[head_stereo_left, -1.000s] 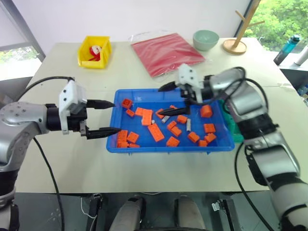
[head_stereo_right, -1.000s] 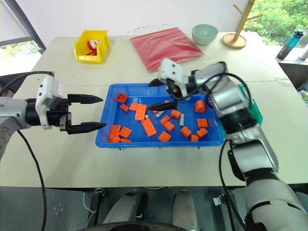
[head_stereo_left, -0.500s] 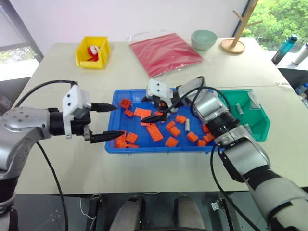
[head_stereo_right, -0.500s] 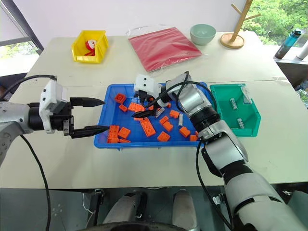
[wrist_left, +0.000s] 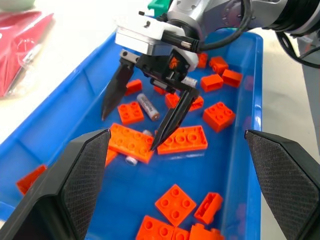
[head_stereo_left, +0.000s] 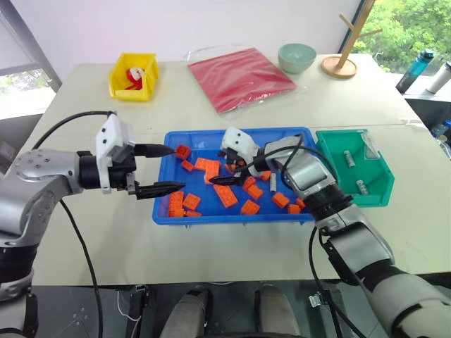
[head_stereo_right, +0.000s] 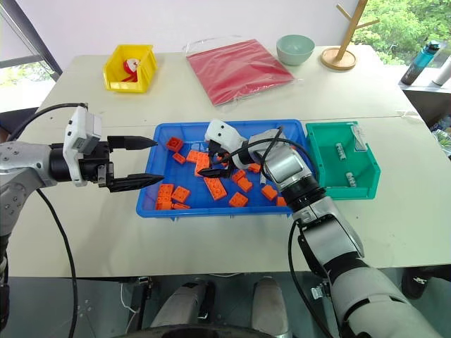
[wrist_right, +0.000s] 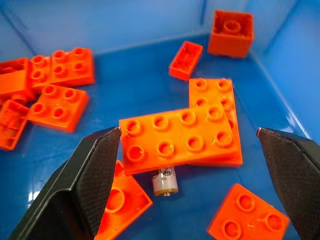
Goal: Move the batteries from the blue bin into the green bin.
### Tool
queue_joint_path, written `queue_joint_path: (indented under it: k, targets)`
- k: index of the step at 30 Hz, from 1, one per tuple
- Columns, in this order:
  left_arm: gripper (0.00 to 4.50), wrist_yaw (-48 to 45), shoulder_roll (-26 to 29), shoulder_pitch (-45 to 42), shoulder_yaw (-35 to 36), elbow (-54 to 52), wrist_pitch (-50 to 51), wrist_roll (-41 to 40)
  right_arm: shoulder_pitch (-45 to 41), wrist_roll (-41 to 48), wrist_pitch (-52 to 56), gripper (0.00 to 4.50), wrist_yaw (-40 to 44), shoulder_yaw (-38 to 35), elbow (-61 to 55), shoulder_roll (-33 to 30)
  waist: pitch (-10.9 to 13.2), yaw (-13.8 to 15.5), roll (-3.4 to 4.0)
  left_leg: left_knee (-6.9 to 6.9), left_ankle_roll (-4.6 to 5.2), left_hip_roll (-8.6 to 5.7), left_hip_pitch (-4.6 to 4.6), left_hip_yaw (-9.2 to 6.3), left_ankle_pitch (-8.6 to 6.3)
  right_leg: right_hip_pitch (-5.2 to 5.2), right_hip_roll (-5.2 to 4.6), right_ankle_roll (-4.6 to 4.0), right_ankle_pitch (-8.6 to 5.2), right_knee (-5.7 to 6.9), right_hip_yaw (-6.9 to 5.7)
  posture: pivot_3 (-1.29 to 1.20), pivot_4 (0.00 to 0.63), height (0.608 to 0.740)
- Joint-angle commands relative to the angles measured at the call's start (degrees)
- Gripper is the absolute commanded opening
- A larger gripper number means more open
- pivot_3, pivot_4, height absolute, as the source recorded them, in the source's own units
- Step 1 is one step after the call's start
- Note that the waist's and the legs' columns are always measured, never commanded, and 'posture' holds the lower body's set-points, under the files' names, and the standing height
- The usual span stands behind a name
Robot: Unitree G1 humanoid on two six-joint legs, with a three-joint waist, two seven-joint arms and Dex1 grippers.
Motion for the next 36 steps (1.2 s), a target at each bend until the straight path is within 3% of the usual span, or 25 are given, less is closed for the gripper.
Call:
queue_joint_path:
  k: [1,14,17,20,29,36]
  targets:
    - [4.50,-0.38,0.17,-1.82,0.41,-0.10,-1.14,0.45,-0.13,0.79,-0.35,4.46,-0.26,-1.23,-0.44,0.83,0.00,0.05,0.00,0.00,0.00,-0.01,0.00,0.00,0.00,0.00,0.00,0.00,0.00,0.00,0.00,0.00,0.150,0.717]
    - [4.50,-0.03,-0.18,-1.29,0.78,-0.17,-2.03,1.60,-1.67,0.89,-2.40,4.46,-0.40,-2.08,4.21,2.93,0.00,0.00,0.00,0.01,0.00,-0.02,0.00,-0.01,0.00,0.00,-0.01,0.00,0.00,0.02,0.01,0.00,0.150,0.717]
    - [4.50,0.10,-0.30,-1.30,0.79,-0.06,-2.27,1.80,-1.89,0.69,-2.81,3.69,-0.84,-2.14,4.59,3.61,0.00,-0.02,0.00,0.01,0.00,-0.02,0.00,-0.01,0.00,0.01,-0.01,0.00,0.00,0.02,0.01,0.00,0.150,0.717]
    - [4.50,0.06,-0.43,-1.12,0.85,-0.07,-2.47,2.04,-2.09,1.06,-2.55,2.43,-1.83,-2.78,3.96,4.81,0.00,-0.05,0.00,0.01,0.00,-0.02,0.00,-0.01,0.00,0.00,0.00,0.00,0.00,0.02,0.01,0.00,0.150,0.717]
    - [4.50,-0.14,-0.84,-1.01,0.61,0.10,-3.28,2.67,-2.96,0.21,-2.76,2.43,-5.28,-2.17,2.89,9.30,0.00,-0.10,0.00,0.01,0.00,-0.02,0.00,-0.03,0.00,-0.02,0.00,0.00,0.00,0.07,0.01,0.00,0.150,0.717]
    - [4.50,-0.79,-0.45,-1.04,0.57,0.57,-3.83,3.01,-2.03,1.35,5.70,2.43,-3.48,-3.56,-9.43,2.94,0.00,0.12,0.00,0.04,0.00,-0.08,0.00,-0.10,0.00,0.00,-0.01,0.00,0.00,0.09,0.02,0.00,0.150,0.717]
